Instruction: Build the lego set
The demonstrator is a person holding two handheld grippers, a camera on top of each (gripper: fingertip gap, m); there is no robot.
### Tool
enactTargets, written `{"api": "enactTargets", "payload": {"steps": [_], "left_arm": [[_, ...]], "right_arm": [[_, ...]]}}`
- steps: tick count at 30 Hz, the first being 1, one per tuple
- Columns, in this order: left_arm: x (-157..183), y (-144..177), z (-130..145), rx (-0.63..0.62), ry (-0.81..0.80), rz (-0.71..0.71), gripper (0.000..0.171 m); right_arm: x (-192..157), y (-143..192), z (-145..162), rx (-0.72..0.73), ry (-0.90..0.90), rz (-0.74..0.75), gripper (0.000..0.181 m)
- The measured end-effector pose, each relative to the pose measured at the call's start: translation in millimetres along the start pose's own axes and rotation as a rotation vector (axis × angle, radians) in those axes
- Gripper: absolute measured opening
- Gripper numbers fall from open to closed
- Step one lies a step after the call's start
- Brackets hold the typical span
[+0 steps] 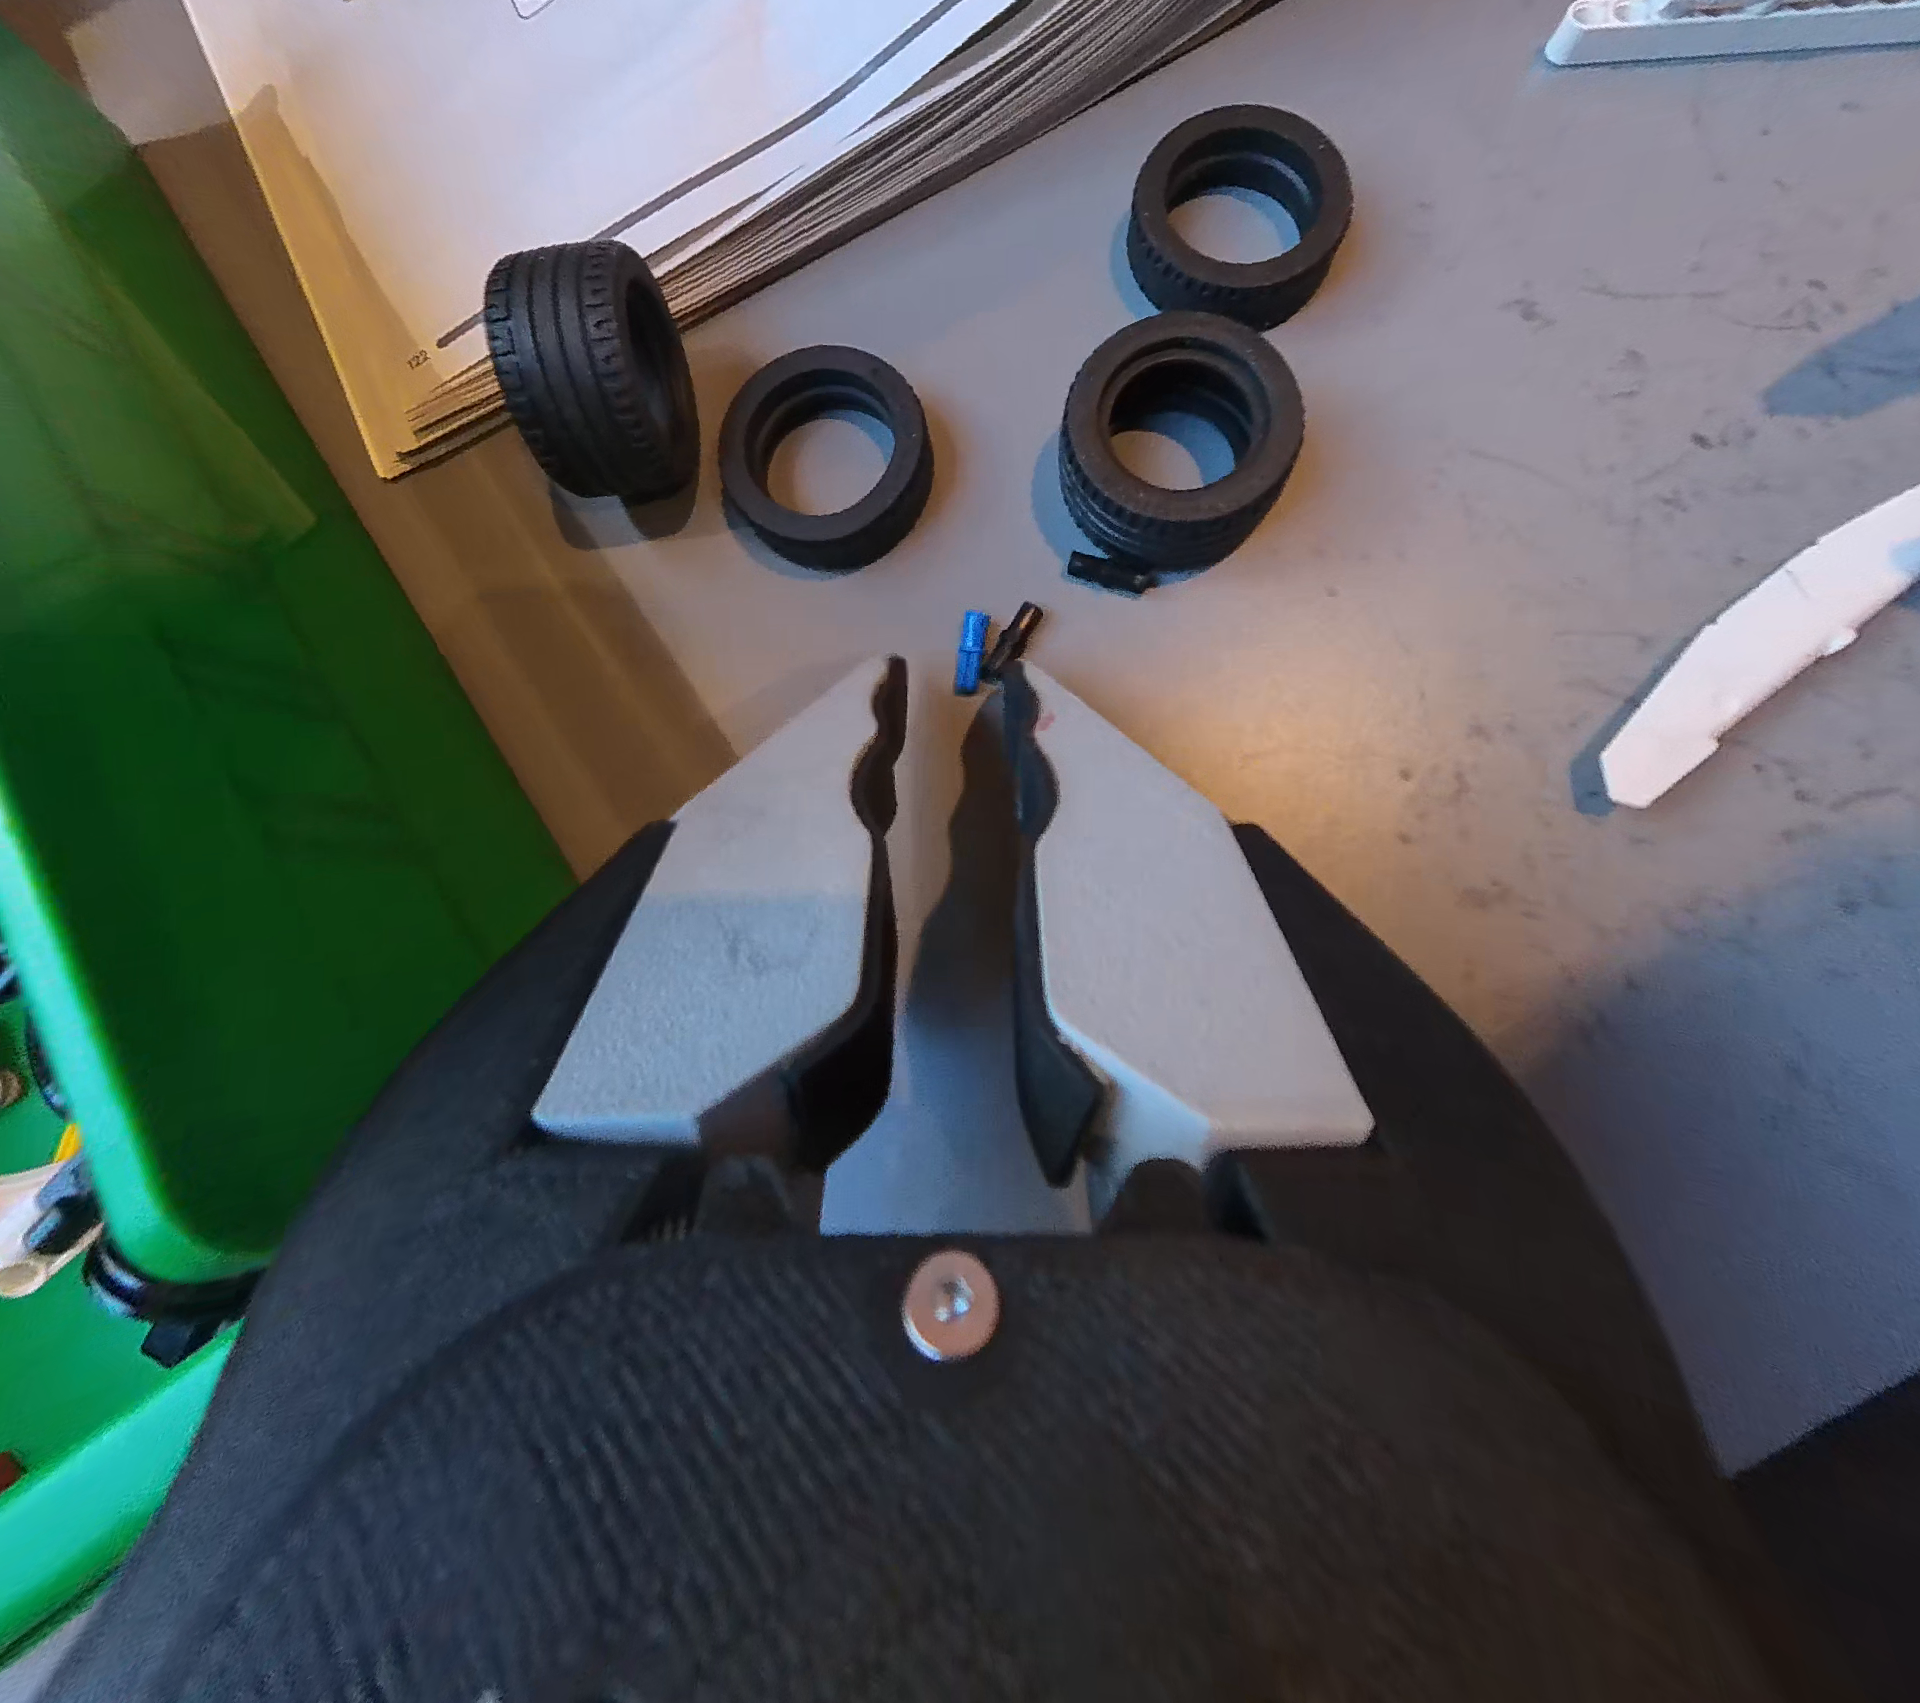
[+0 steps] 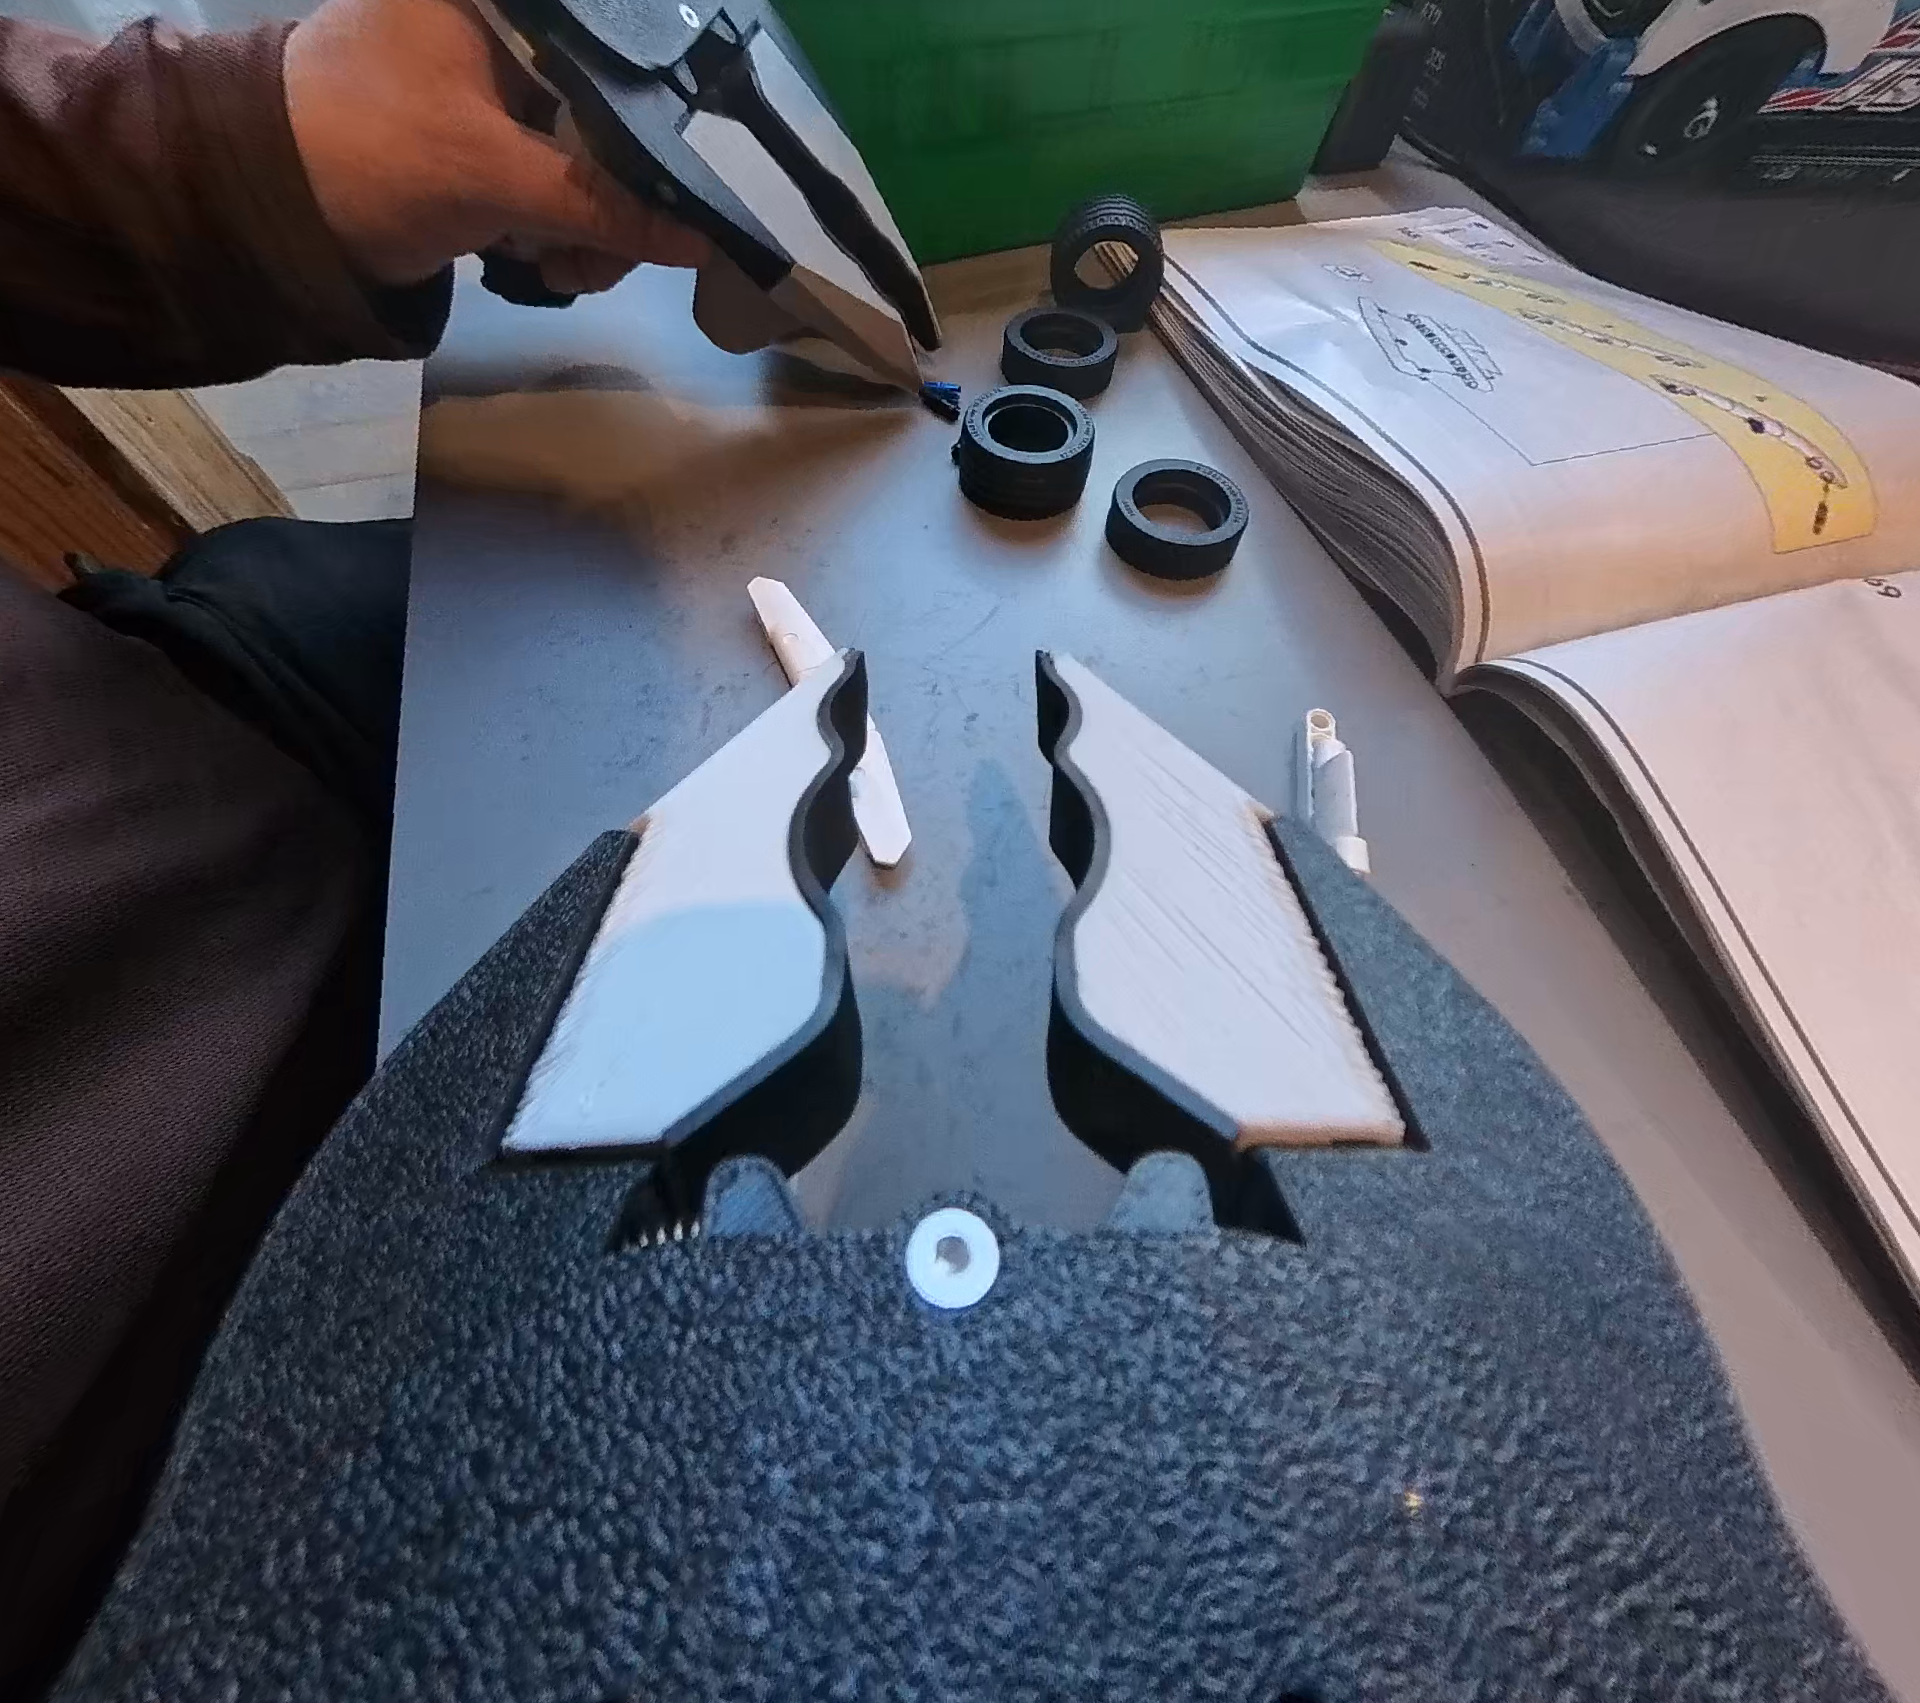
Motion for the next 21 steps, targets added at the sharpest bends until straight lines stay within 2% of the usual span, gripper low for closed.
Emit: {"api": "enactTargets", "payload": {"steps": [5,9,18,21], "left_arm": [[0.9,-4.2,4.5,-0.028,-0.018,0.007,0.012],[4.6,-5.2,5.4,-0.025,-0.019,0.036,0.000],[3.4,2.2,9.2,-0.024,-0.024,0.031,0.000],[5.3,0.6,-1.6,0.001,-0.044,0.043,0.013]], "right_arm": [[0.1,0.2,-0.2,0.002,-0.004,-0.001,0.033],[-0.4,-0.1,-0.1,0.001,-0.003,-0.003,0.033],[0.9,0.2,-0.4,0.005,-0.014,0.001,0.032],[1.1,0.2,-0.3,0.006,-0.019,0.000,0.032]]}}
Point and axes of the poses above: each gripper's, where its closed fingertips meet, y back along the fingers, z out of its underside, x = y × z across the jaws, the point moved 1 cm from there along y, back along the fingers, and after that the axes turned 15 degrees about x, right-handed, at the moved point
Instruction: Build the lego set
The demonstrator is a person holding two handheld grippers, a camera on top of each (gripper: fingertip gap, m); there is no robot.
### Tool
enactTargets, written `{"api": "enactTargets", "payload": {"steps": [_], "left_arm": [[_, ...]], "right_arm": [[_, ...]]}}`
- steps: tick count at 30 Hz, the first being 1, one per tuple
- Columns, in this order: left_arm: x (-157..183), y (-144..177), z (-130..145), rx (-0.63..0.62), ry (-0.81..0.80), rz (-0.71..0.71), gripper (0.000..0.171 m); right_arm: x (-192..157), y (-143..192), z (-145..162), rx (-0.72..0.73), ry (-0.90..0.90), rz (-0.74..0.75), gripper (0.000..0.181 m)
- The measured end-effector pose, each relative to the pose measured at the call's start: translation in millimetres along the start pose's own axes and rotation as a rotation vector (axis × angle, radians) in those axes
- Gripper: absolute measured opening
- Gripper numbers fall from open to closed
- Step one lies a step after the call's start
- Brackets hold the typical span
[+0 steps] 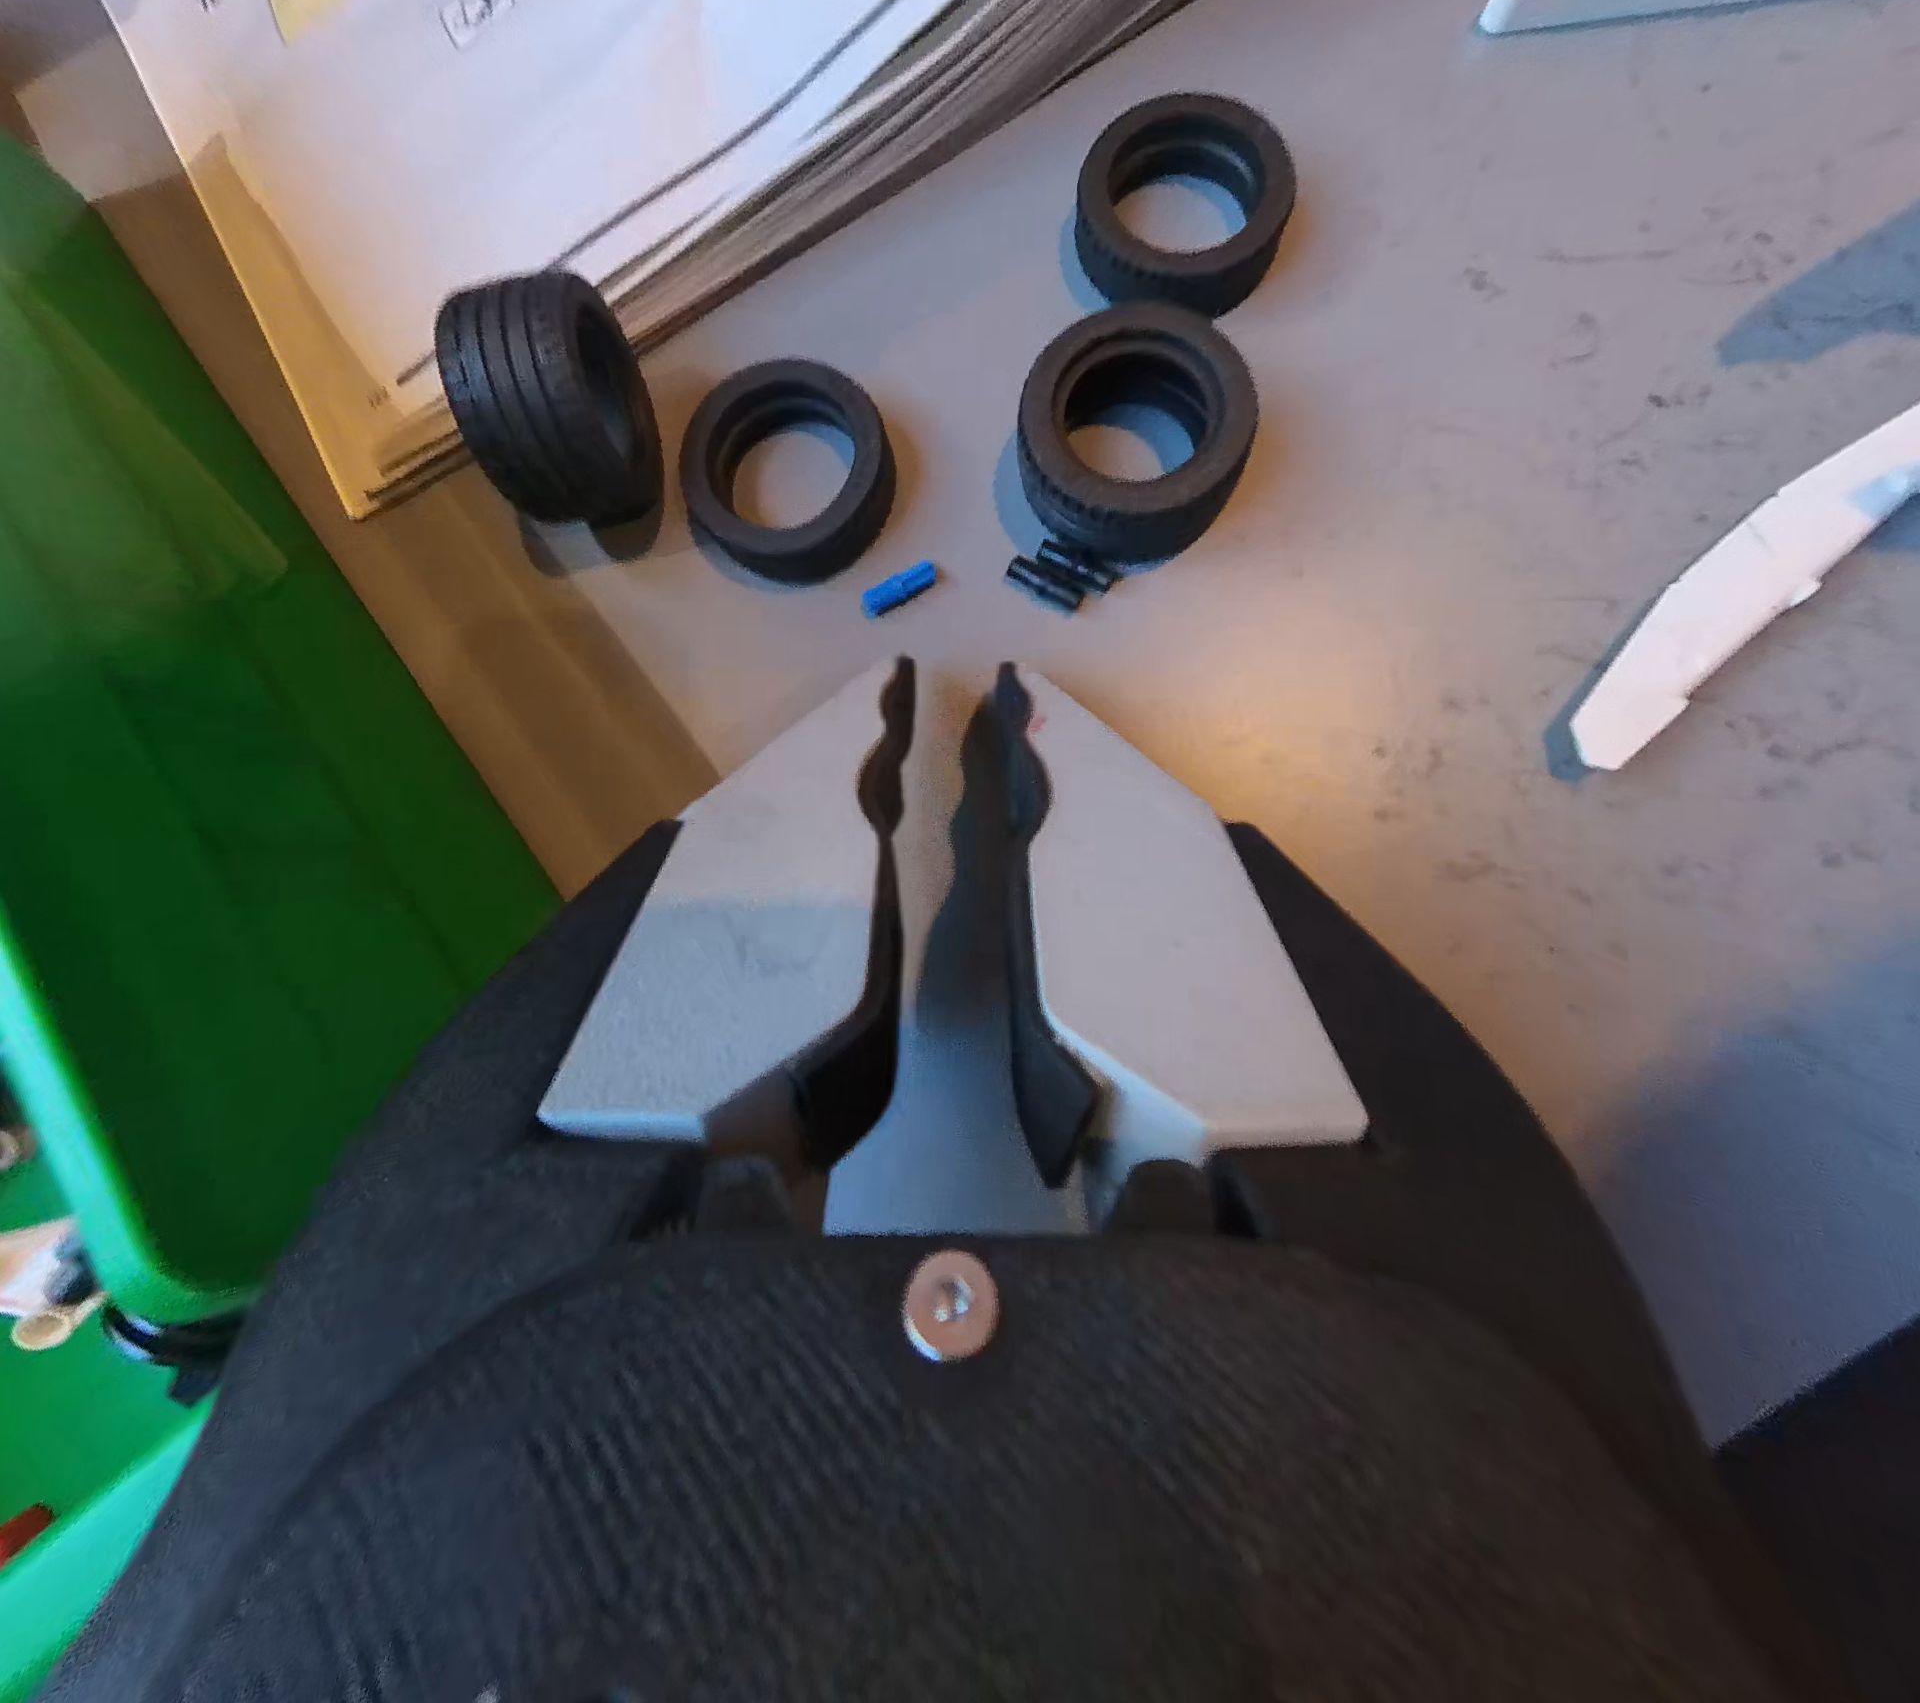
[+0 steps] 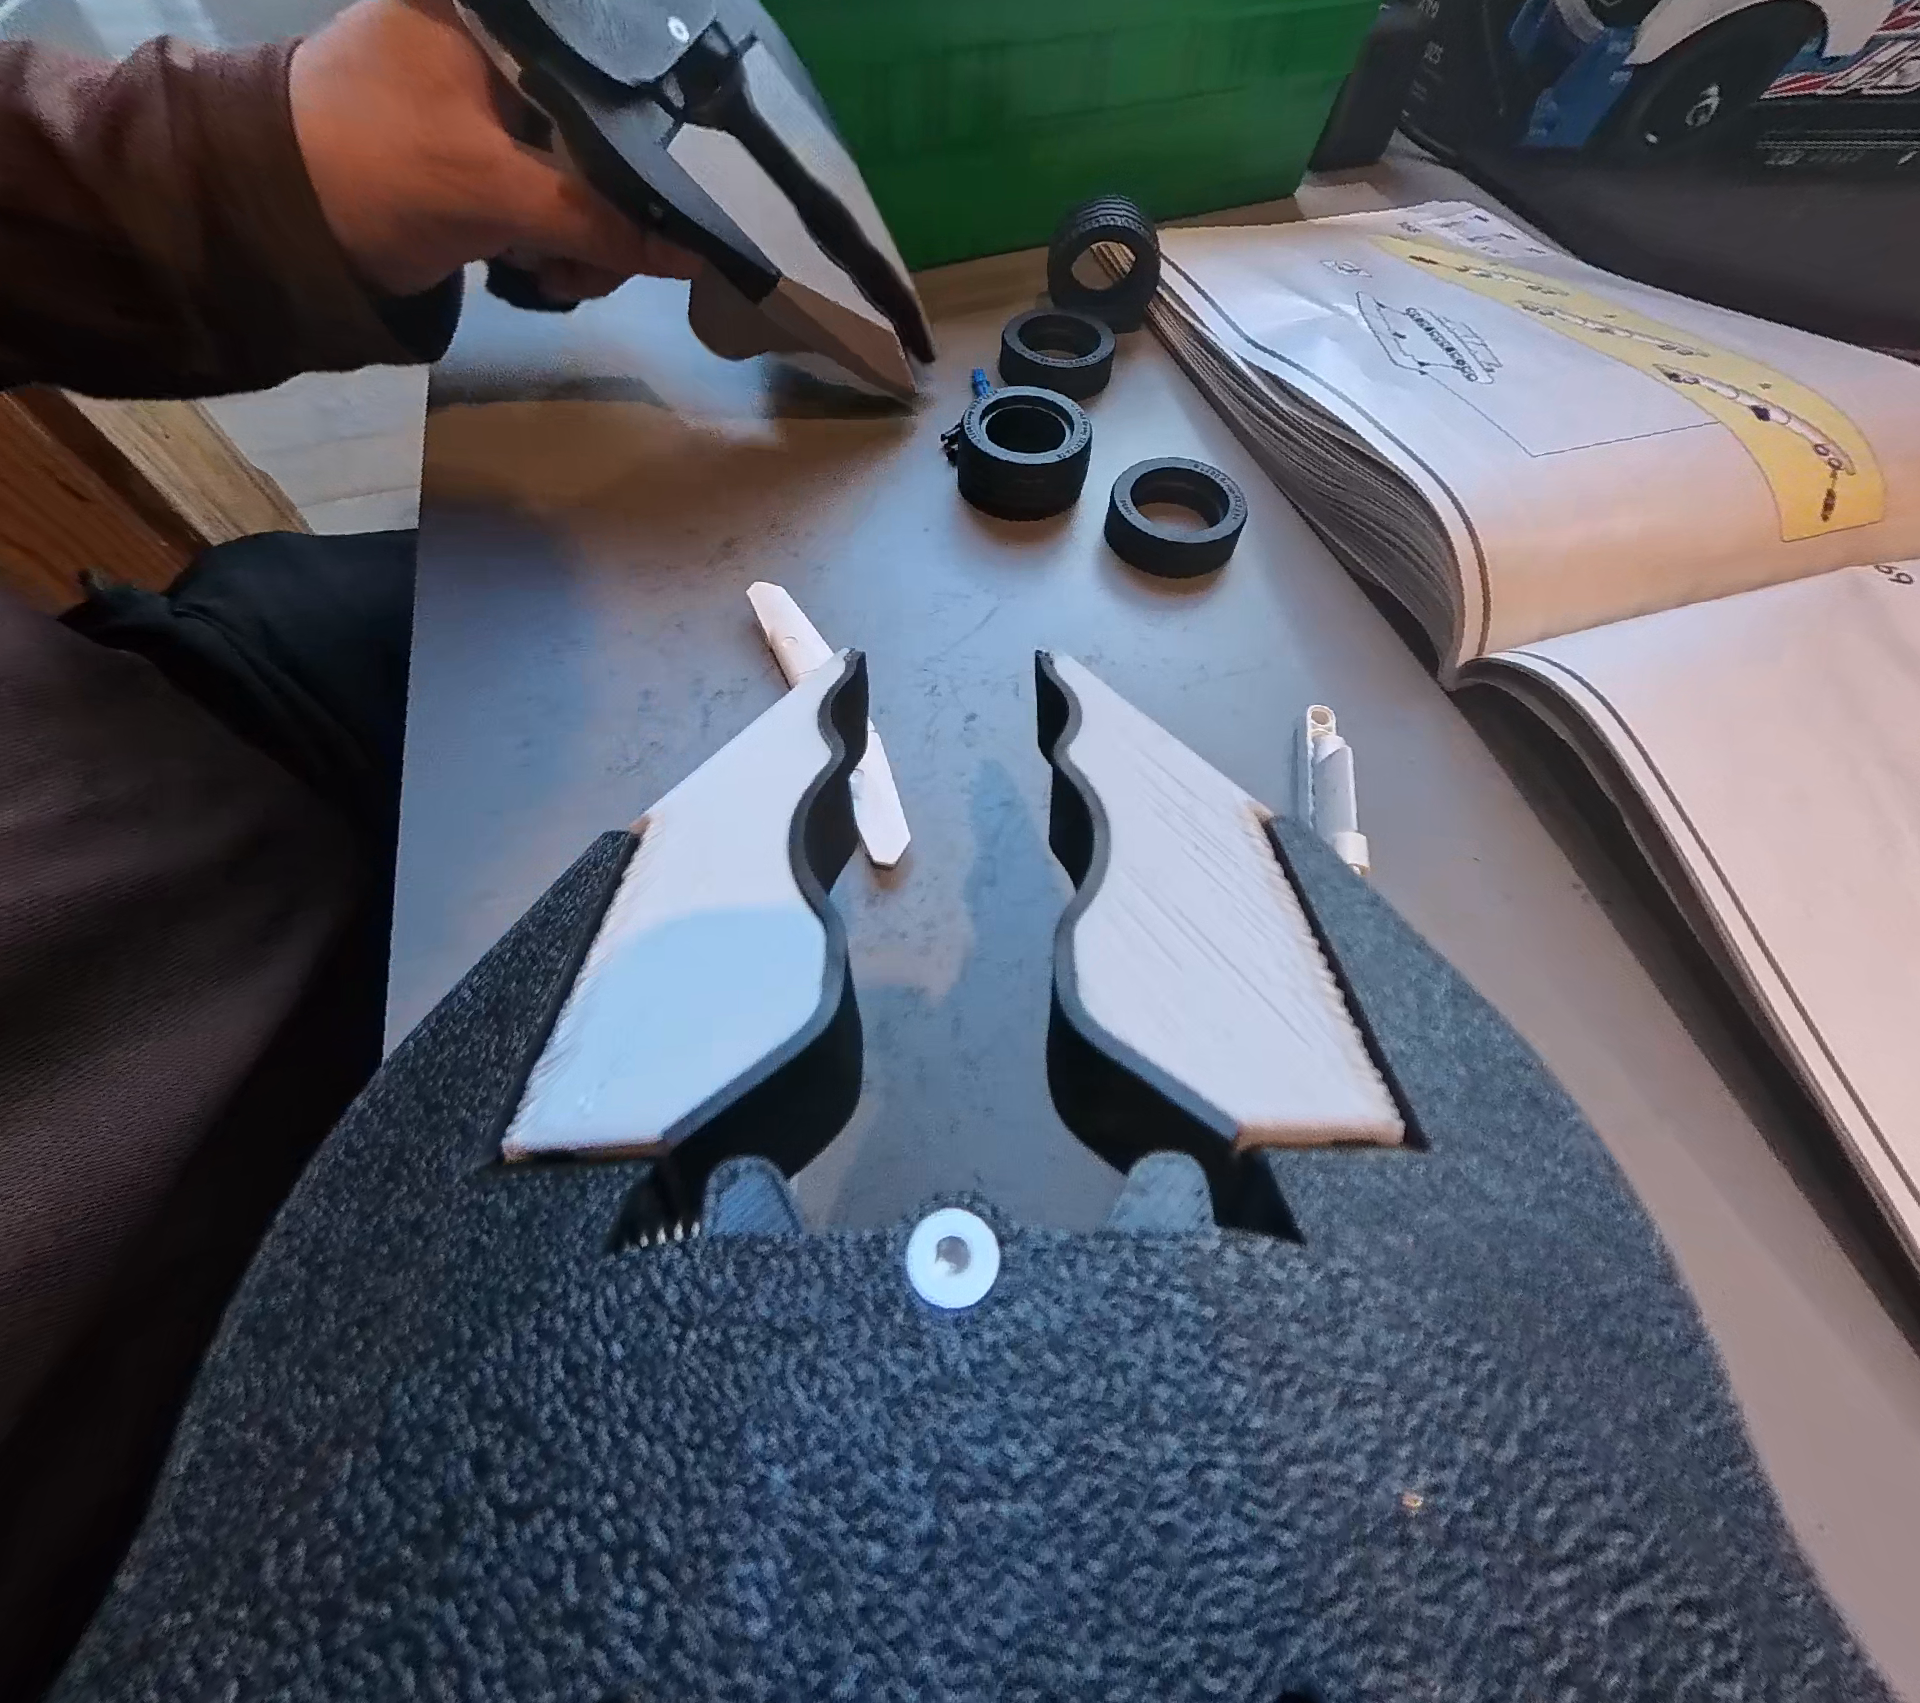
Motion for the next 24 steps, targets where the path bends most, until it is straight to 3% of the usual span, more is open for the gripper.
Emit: {"api": "enactTargets", "payload": {"steps": [4,10,14,24], "left_arm": [[-4.9,-4.4,-17.4,-0.017,-0.109,0.002,0.020],[5.8,-9.9,-8.5,-0.216,-0.408,0.180,0.015],[-1.8,-8.7,-9.2,-0.322,-0.609,0.154,0.005],[11.3,-9.1,-13.1,-0.279,-0.482,0.097,0.000]], "right_arm": [[-0.6,-0.5,0.9,-0.006,0.004,-0.002,0.032],[-1.8,0.6,-0.2,0.003,0.006,-0.006,0.031],[-2.5,1.3,-0.9,0.009,0.004,-0.009,0.031],[-8.4,-3.6,4.7,-0.033,0.056,-0.033,0.030]]}}
Point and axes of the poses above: each gripper's, where its closed fingertips meet, y back along the fingers, z out of its underside, x = y × z across the jaws, the point moved 1 cm from there along y, back along the fingers, and after that the axes turned 15 degrees about x, right-handed, at the moved point
